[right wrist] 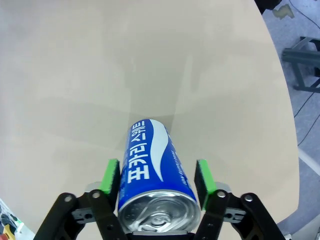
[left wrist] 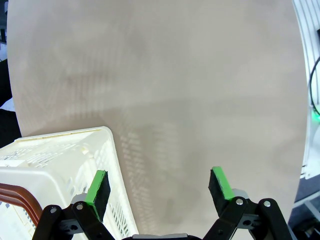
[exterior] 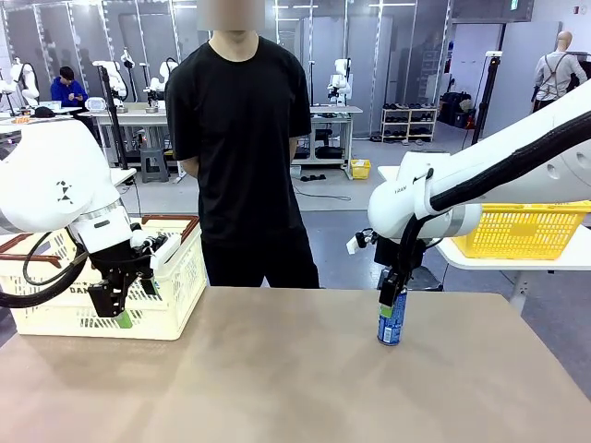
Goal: Place the drinks into the Shopping basket.
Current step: Pick up one drink and place it into the Shopping basket.
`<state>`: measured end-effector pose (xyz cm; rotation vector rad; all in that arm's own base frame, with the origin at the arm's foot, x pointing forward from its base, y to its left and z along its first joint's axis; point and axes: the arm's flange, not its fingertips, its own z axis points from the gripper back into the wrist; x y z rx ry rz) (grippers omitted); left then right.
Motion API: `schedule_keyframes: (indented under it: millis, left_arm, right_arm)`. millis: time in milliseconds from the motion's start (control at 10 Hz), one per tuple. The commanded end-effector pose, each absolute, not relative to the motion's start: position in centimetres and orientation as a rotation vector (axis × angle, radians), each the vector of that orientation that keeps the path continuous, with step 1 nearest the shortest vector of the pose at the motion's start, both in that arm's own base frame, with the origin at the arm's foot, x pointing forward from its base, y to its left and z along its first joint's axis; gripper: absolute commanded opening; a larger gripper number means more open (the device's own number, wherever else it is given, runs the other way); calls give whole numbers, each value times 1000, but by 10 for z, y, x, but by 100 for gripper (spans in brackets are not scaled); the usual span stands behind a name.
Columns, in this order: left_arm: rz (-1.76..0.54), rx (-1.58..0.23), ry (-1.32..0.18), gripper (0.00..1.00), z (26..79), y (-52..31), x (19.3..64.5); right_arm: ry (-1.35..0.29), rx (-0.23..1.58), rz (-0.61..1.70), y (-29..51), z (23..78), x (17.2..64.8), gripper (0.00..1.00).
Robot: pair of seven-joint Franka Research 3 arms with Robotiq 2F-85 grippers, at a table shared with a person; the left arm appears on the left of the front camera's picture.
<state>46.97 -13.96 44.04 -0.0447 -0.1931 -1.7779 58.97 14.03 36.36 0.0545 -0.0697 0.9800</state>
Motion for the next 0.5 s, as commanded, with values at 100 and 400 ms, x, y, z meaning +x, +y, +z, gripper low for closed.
schedule_keyframes:
  millis: [100,400]
  left_arm:
    - [-1781,-43,-174,100,441,-138,468]
    - [-1781,-43,-174,100,441,-138,468]
  right_arm:
    - [-50,28,947,142,365,593,68]
    - [-89,-9,914,172,393,563,68]
